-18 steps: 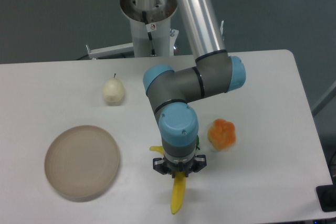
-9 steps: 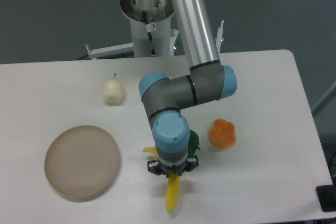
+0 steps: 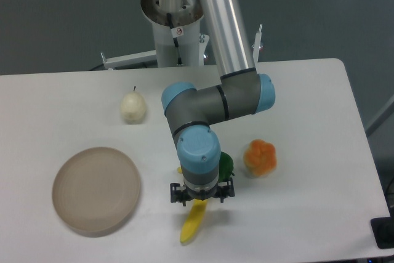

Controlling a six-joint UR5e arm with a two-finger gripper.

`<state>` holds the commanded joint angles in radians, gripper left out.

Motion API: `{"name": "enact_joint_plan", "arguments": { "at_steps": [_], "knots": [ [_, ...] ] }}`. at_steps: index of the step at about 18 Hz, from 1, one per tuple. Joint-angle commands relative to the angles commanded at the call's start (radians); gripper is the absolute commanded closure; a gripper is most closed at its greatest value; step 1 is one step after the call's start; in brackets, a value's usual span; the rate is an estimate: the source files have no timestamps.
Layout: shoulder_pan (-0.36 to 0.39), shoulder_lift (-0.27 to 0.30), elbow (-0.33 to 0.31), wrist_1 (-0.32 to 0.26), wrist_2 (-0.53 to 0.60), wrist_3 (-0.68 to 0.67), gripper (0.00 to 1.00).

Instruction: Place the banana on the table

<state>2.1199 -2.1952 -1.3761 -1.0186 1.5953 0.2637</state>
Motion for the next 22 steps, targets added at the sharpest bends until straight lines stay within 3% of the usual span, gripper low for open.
{"name": "enact_joint_plan", "arguments": {
  "at_steps": [2,13,16,22],
  "knots": [
    [0.02,0.011,0.012,0.0,0.0,0.029,0.0],
    [0.139,0.029,0.011,-0.008,0.001,0.667,0.0],
    [0.21,0.057,-0.043,-0.011,0.002,0.877,0.0],
    [0.307,0.094,-0.106,-0.011,0.0,1.146,0.0]
  ]
}}
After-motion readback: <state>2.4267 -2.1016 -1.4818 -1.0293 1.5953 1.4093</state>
